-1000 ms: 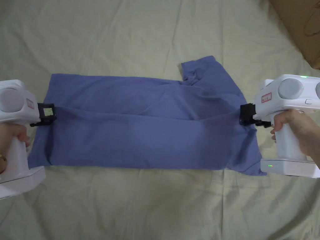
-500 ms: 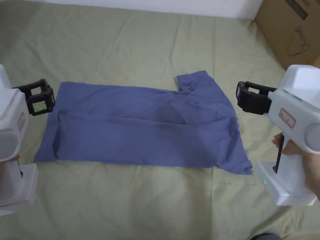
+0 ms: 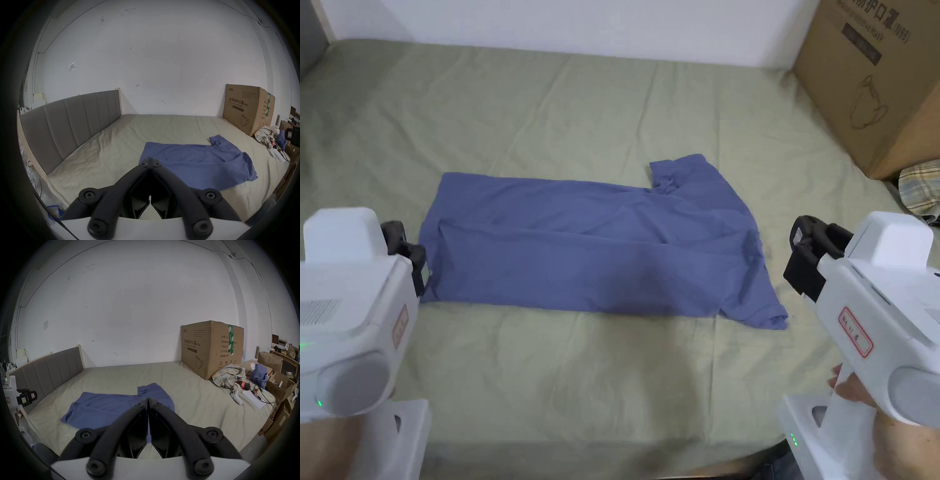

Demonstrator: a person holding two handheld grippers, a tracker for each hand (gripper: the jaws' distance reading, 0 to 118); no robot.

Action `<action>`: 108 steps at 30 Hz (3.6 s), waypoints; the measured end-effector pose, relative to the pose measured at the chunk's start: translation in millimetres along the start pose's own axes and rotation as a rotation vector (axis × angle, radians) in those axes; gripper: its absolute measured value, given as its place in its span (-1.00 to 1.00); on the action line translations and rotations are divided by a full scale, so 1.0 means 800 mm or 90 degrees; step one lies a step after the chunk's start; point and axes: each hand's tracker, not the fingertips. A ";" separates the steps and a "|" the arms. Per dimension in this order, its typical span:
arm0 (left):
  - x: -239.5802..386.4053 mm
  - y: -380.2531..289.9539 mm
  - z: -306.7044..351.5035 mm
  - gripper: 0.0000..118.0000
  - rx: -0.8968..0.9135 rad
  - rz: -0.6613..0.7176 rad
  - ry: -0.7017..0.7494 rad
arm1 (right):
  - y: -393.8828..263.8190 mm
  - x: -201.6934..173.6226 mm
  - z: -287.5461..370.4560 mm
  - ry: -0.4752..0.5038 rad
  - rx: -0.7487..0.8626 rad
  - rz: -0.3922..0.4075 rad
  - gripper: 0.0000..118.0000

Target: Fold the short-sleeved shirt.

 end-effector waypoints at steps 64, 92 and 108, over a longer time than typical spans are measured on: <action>-0.053 -0.004 -0.262 -1.00 -0.448 0.080 -0.032 | -0.104 0.079 -0.301 -0.158 -0.606 -0.095 0.71; -0.100 -0.080 -0.131 -1.00 -0.507 0.165 -0.054 | -0.090 0.128 -0.136 -0.029 -0.591 -0.109 -0.84; -0.076 0.039 -0.045 1.00 -0.073 0.077 0.022 | 0.053 0.061 -0.029 -0.039 -0.094 0.035 0.76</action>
